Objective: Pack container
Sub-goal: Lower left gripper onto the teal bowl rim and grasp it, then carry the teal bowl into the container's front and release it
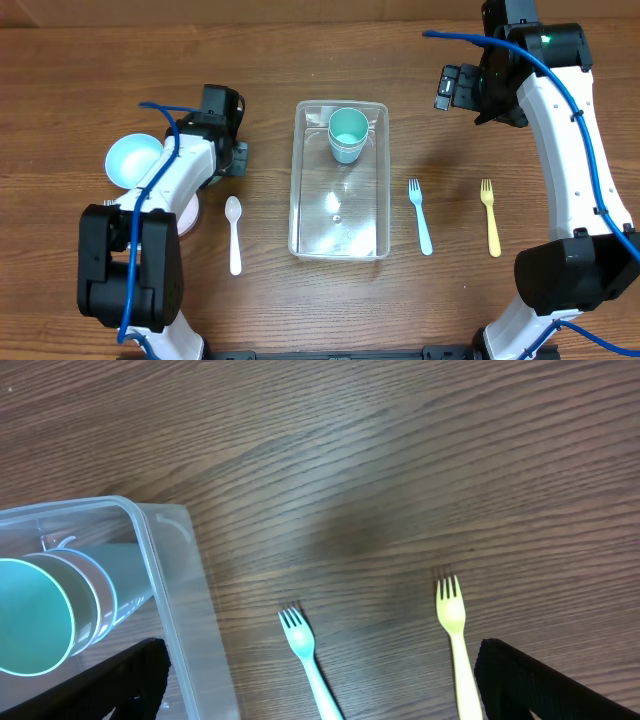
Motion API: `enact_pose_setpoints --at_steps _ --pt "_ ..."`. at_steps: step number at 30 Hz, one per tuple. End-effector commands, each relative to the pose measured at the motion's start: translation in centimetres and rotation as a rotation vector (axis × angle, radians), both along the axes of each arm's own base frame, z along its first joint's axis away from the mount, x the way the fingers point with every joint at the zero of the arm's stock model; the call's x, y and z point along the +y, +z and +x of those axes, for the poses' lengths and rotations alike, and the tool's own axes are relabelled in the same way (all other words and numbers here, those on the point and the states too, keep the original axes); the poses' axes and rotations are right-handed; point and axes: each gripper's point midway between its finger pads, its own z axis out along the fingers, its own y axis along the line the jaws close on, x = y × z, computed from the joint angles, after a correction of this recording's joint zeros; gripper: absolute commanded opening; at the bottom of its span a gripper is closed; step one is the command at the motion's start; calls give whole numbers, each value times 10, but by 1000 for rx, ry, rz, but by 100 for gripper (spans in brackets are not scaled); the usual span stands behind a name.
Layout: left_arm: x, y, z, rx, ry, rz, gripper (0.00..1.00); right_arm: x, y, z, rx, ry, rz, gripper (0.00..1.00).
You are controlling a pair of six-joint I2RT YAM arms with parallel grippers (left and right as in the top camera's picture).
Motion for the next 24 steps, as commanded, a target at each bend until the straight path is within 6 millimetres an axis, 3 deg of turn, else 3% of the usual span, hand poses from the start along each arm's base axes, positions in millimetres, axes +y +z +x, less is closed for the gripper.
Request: enact_pose_setpoints --at_steps 1,3,7,12,13,14,15,20,24 --pt "5 -12 -6 38 11 -3 24 -2 22 1 -67 -9 0 100" --pt "1 -13 -7 42 5 -27 23 -2 22 1 -67 -9 1 100" --pt "1 -13 -7 44 5 -28 8 -2 22 1 -67 -9 1 100" --pt "1 -13 -8 45 4 -28 9 -2 22 1 -67 -9 1 100" --pt "1 -13 -8 45 4 -28 12 -2 22 1 -67 -9 1 100" --pt "1 -14 -8 46 4 -28 21 -2 22 1 -67 -9 1 100" --pt "1 -14 -8 47 4 -27 22 -2 22 1 -67 -9 1 100" --pt "2 -17 -10 50 5 -26 17 -2 22 1 -67 -9 1 100" --pt "2 -16 -10 47 5 -23 8 -2 22 1 -67 -9 1 100"
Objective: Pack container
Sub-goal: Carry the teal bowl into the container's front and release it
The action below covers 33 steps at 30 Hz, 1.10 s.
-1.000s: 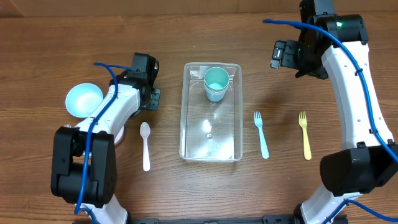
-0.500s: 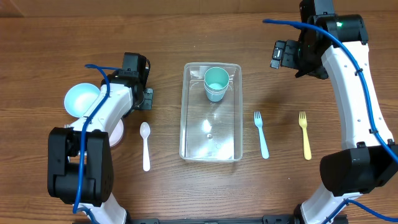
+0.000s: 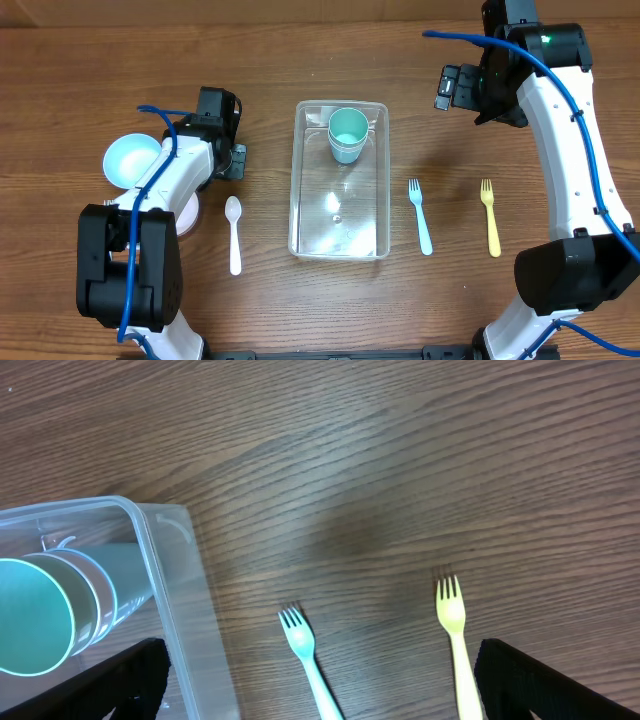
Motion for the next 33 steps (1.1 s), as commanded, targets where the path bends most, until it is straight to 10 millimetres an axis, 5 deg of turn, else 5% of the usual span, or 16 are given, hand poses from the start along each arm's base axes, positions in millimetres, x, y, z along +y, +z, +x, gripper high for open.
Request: enact_pose_setpoints --at_steps 1,8,16,21,33 --pt "1 -11 -4 29 3 -3 6 -2 22 1 -67 -8 0 100" --pt "1 16 9 3 5 4 4 -2 22 1 -67 -8 0 100" --pt "-13 122 49 -120 -15 -15 4 -2 22 1 -67 -8 0 100" --pt "-55 168 41 -143 -61 -50 4 -2 22 1 -67 -8 0 100" --pt "-198 166 -36 -51 -274 -137 4 -2 22 1 -67 -8 0 100"
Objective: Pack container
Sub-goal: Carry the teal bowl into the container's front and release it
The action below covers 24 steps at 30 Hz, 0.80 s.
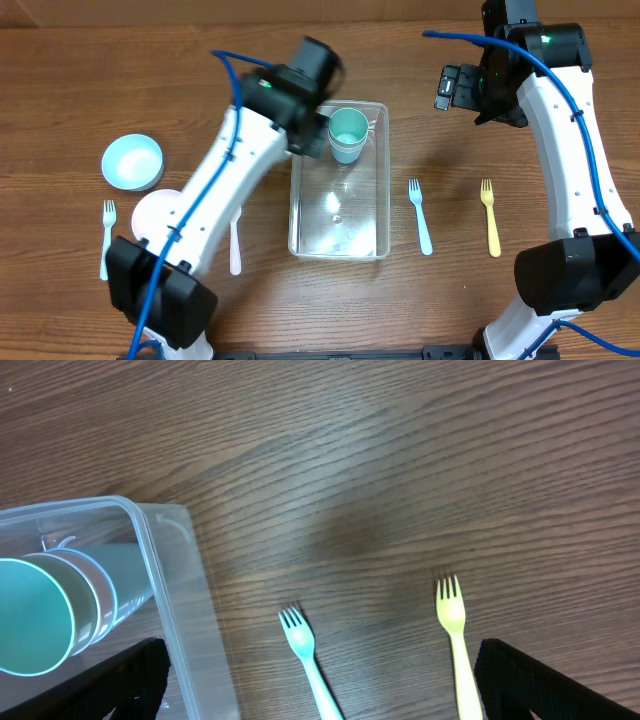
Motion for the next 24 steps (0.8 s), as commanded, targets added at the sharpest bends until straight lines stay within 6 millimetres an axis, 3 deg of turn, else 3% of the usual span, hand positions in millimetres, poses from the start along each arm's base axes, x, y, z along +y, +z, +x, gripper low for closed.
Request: enact_pose_setpoints --at_steps 1,11,24 --pt "-40 10 -20 -7 -32 -65 4 -2 22 1 -66 -8 0 100" --pt "-86 0 -54 51 -128 -116 4 -2 22 1 -66 -8 0 100" --pt "-85 -59 -69 120 -146 -70 4 -2 22 1 -66 -8 0 100"
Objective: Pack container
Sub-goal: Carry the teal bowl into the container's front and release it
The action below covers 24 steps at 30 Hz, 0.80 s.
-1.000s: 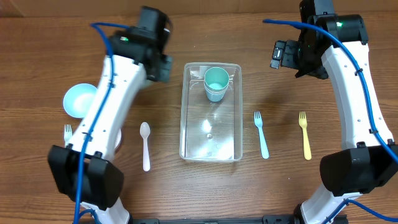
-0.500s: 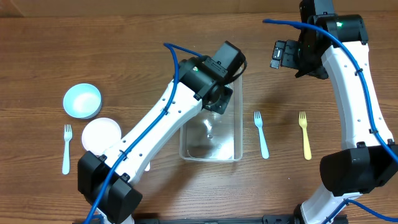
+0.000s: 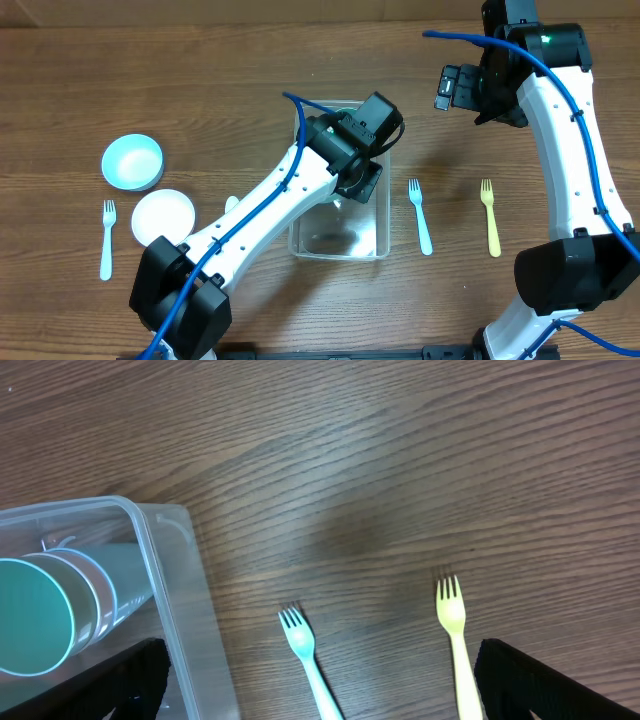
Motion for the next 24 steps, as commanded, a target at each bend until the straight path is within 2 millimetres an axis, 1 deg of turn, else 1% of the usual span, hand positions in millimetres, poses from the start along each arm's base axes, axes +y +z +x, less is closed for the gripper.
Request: enact_pose_setpoints --at_steps 1,4,6,8,13,17,19,20,21,24 --pt "-5 -13 -5 18 -5 -7 4 -2 22 1 -66 -8 0 100" --pt "-10 -17 -6 23 -16 -31 5 -2 22 1 -66 -8 0 100" --pt "-10 -17 -5 20 -16 -33 15 -2 22 1 -66 -8 0 100" --pt "-11 -16 -5 17 -17 -34 17 -2 22 1 -66 -8 0 100" --pt "-13 -16 -3 9 -20 -41 18 -2 22 1 -66 -8 0 100" --pt "-6 -12 5 -24 1 -17 11 -2 22 1 -66 -8 0 100" --pt "2 -1 11 -33 24 -20 8 -2 22 1 -66 -8 0 100" --pt "10 10 16 -46 57 -25 7 -2 22 1 -66 -8 0 100" --pt "21 23 22 -64 98 -21 9 -2 22 1 -66 -8 0 100" --pt "69 61 37 -125 261 -14 18 -2 22 1 -66 -8 0 100"
